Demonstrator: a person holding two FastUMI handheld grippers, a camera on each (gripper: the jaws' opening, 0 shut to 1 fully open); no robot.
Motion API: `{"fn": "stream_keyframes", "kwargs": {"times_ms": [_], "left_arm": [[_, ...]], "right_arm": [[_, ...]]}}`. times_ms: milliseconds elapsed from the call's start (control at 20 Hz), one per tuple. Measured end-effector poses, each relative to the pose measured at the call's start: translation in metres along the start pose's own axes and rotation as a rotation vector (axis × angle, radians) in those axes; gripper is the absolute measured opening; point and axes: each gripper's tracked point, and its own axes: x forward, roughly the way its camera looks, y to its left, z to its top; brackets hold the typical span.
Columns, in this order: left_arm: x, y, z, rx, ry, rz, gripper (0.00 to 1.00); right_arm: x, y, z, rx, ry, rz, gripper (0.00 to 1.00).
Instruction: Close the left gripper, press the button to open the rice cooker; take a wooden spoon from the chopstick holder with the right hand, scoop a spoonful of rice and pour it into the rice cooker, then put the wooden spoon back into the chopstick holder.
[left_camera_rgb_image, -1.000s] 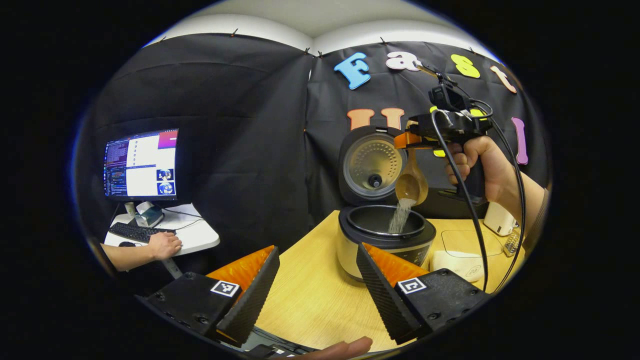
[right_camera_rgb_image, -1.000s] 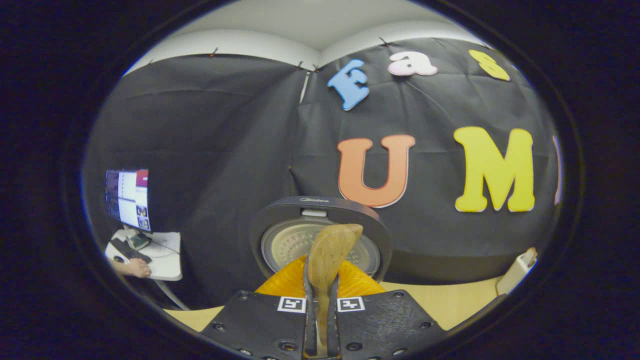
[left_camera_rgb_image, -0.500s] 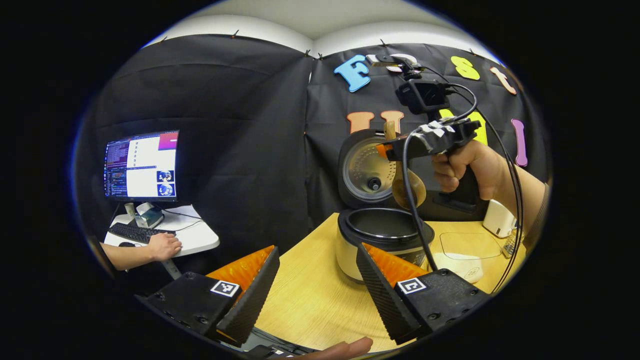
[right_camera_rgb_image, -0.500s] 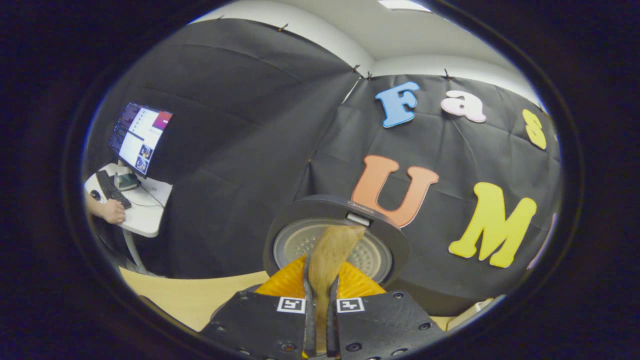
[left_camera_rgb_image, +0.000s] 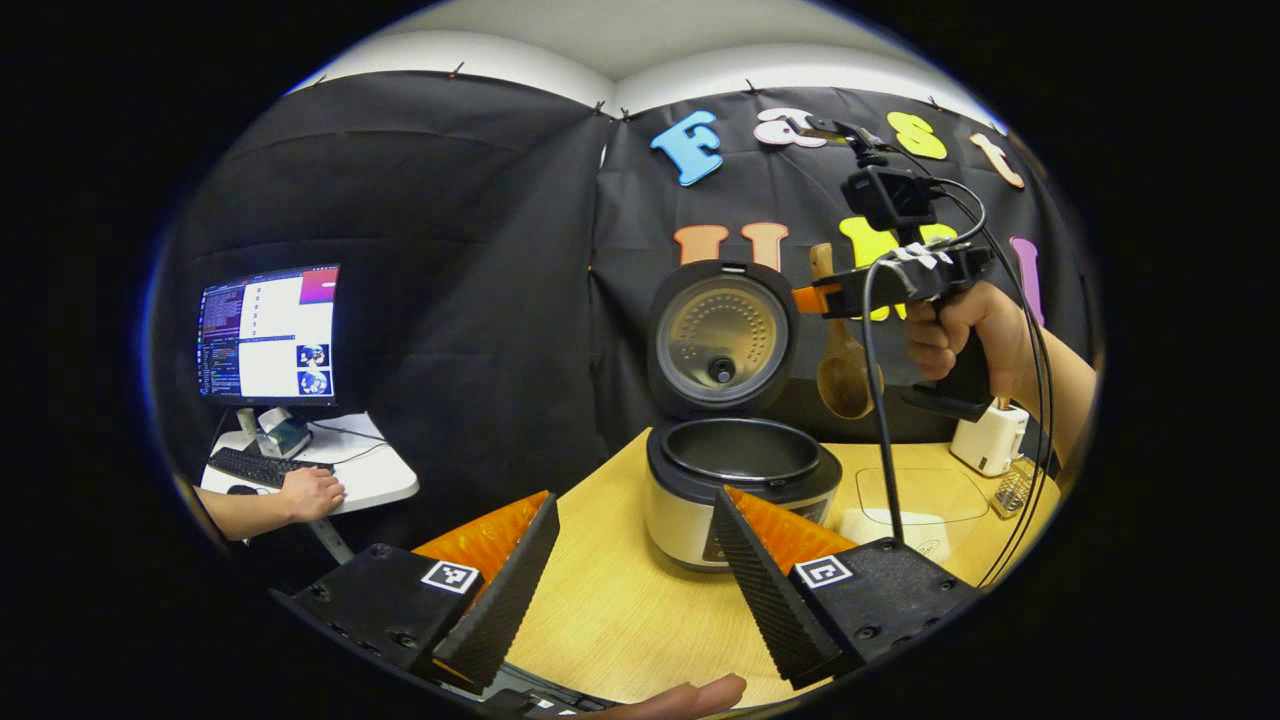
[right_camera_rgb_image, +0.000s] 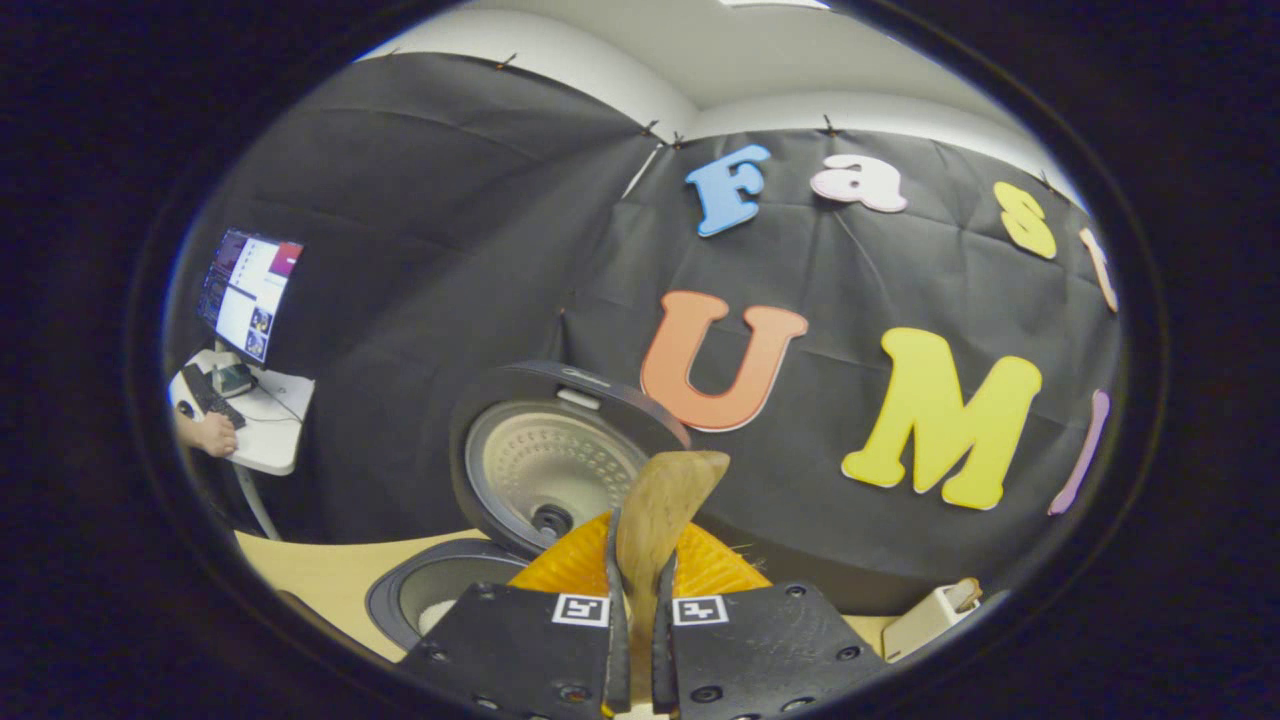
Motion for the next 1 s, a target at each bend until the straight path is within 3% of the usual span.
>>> {"fn": "stream_keyframes", "kwargs": {"times_ms": [550,1000], "left_arm": [[-0.005,-0.039,0.007,-0.010,-0.010,-0.055,0.99],[-0.009,-0.056,0.010,0.009,-0.019,-0.084,0.99]], "right_arm": [[-0.080,-0.201,-0.059,0.069,0.076,-0.249,0.09],[-0.131,-0.322,-0.134,0.076,0.177,-0.449,0.10]]}}
